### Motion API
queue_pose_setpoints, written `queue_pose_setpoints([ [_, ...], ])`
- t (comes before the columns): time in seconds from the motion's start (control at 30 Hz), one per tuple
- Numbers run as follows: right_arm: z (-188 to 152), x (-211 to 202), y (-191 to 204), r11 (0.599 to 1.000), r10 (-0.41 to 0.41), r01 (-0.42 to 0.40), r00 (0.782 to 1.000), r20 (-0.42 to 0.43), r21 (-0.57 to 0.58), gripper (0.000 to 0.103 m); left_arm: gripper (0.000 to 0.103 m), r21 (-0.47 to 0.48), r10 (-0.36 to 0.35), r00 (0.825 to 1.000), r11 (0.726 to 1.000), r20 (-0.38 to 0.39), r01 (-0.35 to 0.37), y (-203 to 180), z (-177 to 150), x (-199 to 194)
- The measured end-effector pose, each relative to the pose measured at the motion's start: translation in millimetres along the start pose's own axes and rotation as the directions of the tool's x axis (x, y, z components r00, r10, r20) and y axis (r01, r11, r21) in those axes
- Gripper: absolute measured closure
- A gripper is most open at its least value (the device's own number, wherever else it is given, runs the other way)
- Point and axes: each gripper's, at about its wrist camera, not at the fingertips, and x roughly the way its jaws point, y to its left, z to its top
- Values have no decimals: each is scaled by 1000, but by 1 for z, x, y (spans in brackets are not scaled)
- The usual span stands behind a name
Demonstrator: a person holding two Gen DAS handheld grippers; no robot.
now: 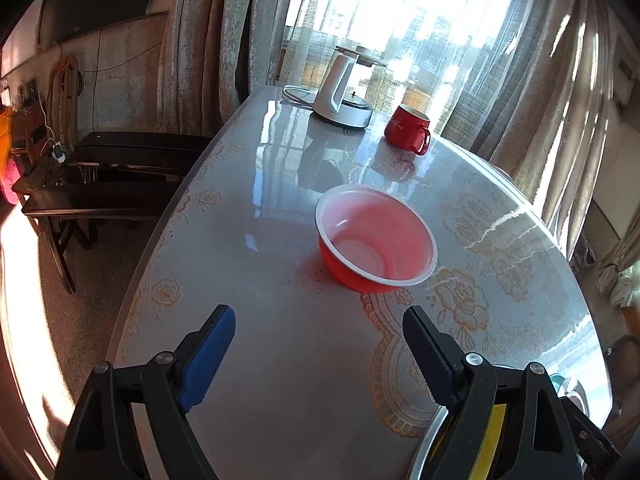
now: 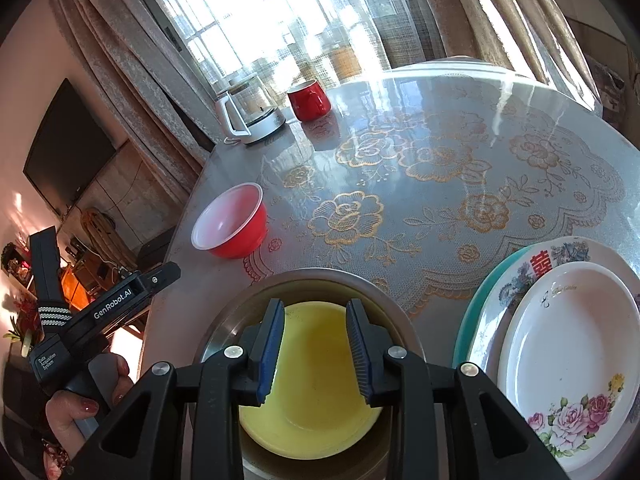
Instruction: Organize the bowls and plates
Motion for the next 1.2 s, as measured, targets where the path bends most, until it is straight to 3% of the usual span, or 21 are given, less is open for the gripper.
queue_pose_setpoints([
  [0.17, 11, 6, 6, 1000, 21, -21, 1000, 0, -11, 69, 16, -13, -4, 999, 1000, 53, 5, 1, 13, 14],
  [0.53, 43, 36, 24, 998, -33, 32, 999, -35, -50, 65, 16, -87, -115, 993, 990, 10, 115, 14, 36, 55],
  [0.67, 58, 58, 27, 1000, -27, 25, 997, -70, -19, 65, 18, -77, -97, 994, 992, 43, 100, 19, 38, 54],
  [1.03, 90, 118, 53, 1000, 16, -16, 988, -153, 4, 64, 20, -85, -106, 994, 990, 28, 108, 27, 39, 64],
  [1.2, 97, 138, 56, 1000, 8, -5, 985, -174, 21, 56, 21, -76, -115, 993, 990, 29, 117, 26, 39, 66],
])
